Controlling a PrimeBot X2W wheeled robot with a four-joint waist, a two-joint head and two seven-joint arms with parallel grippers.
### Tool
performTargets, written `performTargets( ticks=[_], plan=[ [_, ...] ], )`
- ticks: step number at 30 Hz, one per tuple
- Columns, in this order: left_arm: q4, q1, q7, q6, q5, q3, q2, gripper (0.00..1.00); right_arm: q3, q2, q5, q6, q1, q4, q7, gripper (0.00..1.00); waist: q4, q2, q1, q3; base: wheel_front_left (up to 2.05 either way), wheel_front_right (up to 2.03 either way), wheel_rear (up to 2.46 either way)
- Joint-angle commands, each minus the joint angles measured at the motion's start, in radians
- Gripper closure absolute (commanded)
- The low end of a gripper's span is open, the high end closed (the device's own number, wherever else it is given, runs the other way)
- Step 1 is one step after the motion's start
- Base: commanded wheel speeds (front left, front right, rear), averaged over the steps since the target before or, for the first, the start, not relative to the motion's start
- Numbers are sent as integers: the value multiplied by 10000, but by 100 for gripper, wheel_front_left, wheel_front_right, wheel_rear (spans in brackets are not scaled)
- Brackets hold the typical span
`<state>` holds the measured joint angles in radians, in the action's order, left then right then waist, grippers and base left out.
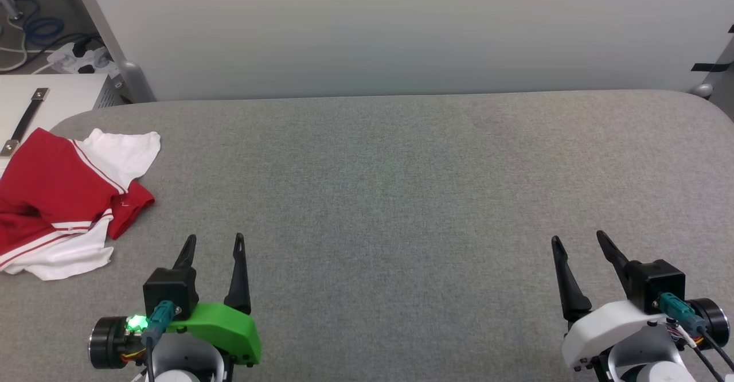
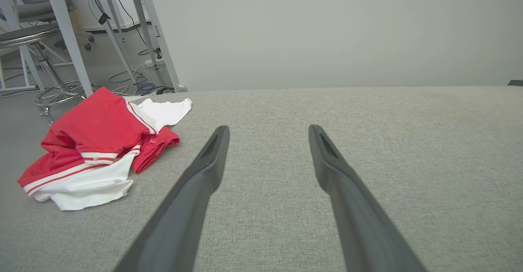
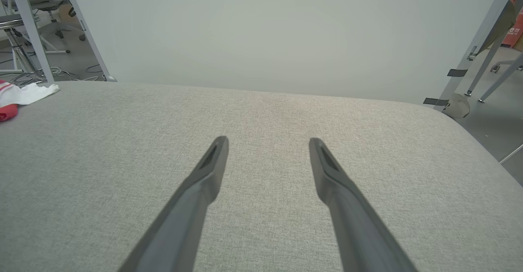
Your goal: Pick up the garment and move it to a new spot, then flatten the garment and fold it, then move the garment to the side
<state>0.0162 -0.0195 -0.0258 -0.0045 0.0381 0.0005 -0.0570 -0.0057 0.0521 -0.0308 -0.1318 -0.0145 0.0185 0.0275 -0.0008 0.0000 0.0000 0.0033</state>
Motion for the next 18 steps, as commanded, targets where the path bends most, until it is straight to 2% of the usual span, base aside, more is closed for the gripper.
performTargets(
  ticks=[1, 18],
  plan=[
    [10, -33, -103, 38, 124, 3, 11, 0, -49, -3, -66, 2, 51, 47, 117, 0, 1, 0, 0, 2, 0, 0, 0],
    [95, -68, -456, 32, 515, 4, 20, 0, -133, -5, -226, 3, 103, 78, 465, 0, 10, 0, 0, 24, 0, 0, 0]
  ],
)
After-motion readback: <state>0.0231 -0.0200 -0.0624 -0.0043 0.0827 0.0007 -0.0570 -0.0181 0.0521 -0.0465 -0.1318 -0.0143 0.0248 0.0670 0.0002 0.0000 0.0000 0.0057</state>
